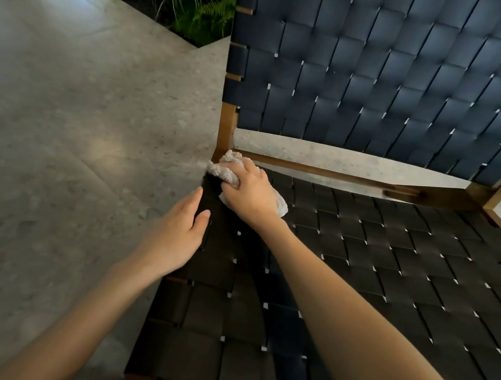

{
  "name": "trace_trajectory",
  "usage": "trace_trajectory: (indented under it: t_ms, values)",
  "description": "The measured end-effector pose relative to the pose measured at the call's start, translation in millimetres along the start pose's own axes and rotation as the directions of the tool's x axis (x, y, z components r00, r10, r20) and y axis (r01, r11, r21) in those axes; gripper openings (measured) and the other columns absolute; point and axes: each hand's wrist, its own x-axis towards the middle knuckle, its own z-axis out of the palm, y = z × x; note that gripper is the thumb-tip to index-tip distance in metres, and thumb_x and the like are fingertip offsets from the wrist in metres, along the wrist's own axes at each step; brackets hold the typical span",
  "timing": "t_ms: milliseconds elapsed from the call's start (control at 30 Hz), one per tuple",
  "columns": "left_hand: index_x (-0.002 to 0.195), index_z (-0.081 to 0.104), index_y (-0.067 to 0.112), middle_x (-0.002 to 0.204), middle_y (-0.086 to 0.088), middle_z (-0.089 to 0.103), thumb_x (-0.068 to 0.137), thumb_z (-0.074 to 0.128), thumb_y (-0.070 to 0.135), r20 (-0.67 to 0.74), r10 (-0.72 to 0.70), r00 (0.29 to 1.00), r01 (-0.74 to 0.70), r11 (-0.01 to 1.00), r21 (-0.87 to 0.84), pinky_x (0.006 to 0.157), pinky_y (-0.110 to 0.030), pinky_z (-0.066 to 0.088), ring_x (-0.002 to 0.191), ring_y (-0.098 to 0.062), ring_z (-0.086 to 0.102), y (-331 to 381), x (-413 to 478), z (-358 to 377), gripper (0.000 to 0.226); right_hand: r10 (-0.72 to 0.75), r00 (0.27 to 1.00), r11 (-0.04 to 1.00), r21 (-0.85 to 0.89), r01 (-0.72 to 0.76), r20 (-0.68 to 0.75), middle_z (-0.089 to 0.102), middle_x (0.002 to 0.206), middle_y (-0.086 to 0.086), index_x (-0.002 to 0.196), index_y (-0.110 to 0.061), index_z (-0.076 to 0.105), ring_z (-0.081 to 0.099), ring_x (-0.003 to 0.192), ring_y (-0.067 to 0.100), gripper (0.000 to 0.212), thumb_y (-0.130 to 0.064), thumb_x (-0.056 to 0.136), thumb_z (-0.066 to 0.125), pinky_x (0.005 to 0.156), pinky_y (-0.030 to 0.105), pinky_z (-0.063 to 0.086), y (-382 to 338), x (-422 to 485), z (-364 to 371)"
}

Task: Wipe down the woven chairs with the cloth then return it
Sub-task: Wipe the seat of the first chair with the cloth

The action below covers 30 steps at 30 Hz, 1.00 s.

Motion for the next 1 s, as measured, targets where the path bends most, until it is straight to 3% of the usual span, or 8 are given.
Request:
trace_trajectory:
  t_ms: [133,267,400,500,600,733,867,1000]
  values:
    - [0.152,0.005,0.025,0.16,0.0,0.002,0.102,0.029,0.038,0.029,-0.022,0.999,0.021,0.999,0.027,0.116,-0.034,0.013,0.146,-0.016,0.008,8,-10,5,0.057,0.155,0.986,0.978,-0.132,-0.163,-0.068,0.038,0.141,0.002,0.139,-0.029,0.044,0.039,0.123,0.026,0.047,-0.03,0.093,0.053,0.097,0.038,0.039,36,-27,-24]
    - [0.151,0.004,0.031,0.16,-0.001,-0.003,0.101,0.029,0.041,0.023,-0.045,0.999,0.044,0.998,0.041,0.115,-0.04,0.016,0.146,-0.022,0.008,13,-18,9,0.057,0.344,0.922,0.889,-0.252,-0.381,-0.179,0.034,0.144,0.005,0.141,-0.026,0.043,0.037,0.124,0.03,0.048,-0.03,0.094,0.052,0.103,0.041,0.035,91,-75,-65]
    - [0.152,0.001,0.027,0.16,0.001,-0.004,0.101,0.031,0.04,0.03,-0.043,0.999,0.043,0.999,0.001,0.116,-0.039,0.015,0.146,-0.02,0.007,11,-24,8,0.061,0.437,0.872,0.856,-0.197,-0.479,-0.221,0.027,0.151,0.003,0.142,-0.03,0.043,0.031,0.133,0.031,0.047,-0.028,0.095,0.05,0.109,0.043,0.029,110,-107,-85]
    - [0.152,-0.004,0.023,0.16,0.001,-0.003,0.101,0.032,0.04,0.048,-0.027,0.998,0.028,0.999,-0.028,0.116,-0.036,0.014,0.146,-0.017,0.006,7,-32,6,0.065,0.36,0.925,0.913,-0.159,-0.375,-0.117,0.024,0.155,0.001,0.143,-0.032,0.04,0.031,0.138,0.027,0.054,-0.021,0.092,0.054,0.111,0.042,0.029,80,-96,-70]
    - [0.152,-0.004,0.021,0.16,0.0,0.002,0.099,0.035,0.044,0.052,-0.055,0.997,0.057,0.997,-0.043,0.115,-0.035,0.015,0.146,-0.017,0.01,2,-42,3,0.069,0.153,0.988,0.988,0.028,-0.154,0.032,0.025,0.155,-0.002,0.142,-0.032,0.041,0.033,0.138,0.02,0.057,-0.014,0.091,0.055,0.113,0.039,0.031,18,-69,-36]
    - [0.152,0.0,0.021,0.16,0.0,0.007,0.098,0.038,0.046,0.041,-0.078,0.996,0.084,0.98,-0.179,0.114,-0.03,0.014,0.145,-0.015,0.012,-3,-57,4,0.072,-0.062,0.996,0.986,0.156,0.051,0.067,0.03,0.154,0.003,0.14,-0.024,0.048,0.029,0.14,0.022,0.048,-0.013,0.093,0.049,0.114,0.035,0.024,-54,-42,-5]
    - [0.153,0.003,0.02,0.16,0.001,0.008,0.099,0.037,0.044,0.032,-0.055,0.998,0.061,0.974,-0.218,0.115,-0.029,0.013,0.145,-0.013,0.011,-4,-66,4,0.067,-0.087,0.995,0.989,0.127,0.079,0.057,0.033,0.151,0.0,0.137,-0.027,0.051,0.035,0.135,0.025,0.045,-0.019,0.093,0.051,0.11,0.041,0.033,-57,-52,-4]
    - [0.152,0.004,0.021,0.16,-0.004,0.004,0.101,0.032,0.041,-0.044,-0.052,0.998,0.053,0.999,0.01,0.115,-0.036,0.016,0.146,-0.021,0.009,4,-72,2,0.062,0.045,0.998,0.999,0.008,-0.045,0.034,0.029,0.15,-0.003,0.142,-0.032,0.043,0.038,0.132,0.023,0.048,-0.027,0.095,0.051,0.107,0.039,0.038,-21,-81,-21]
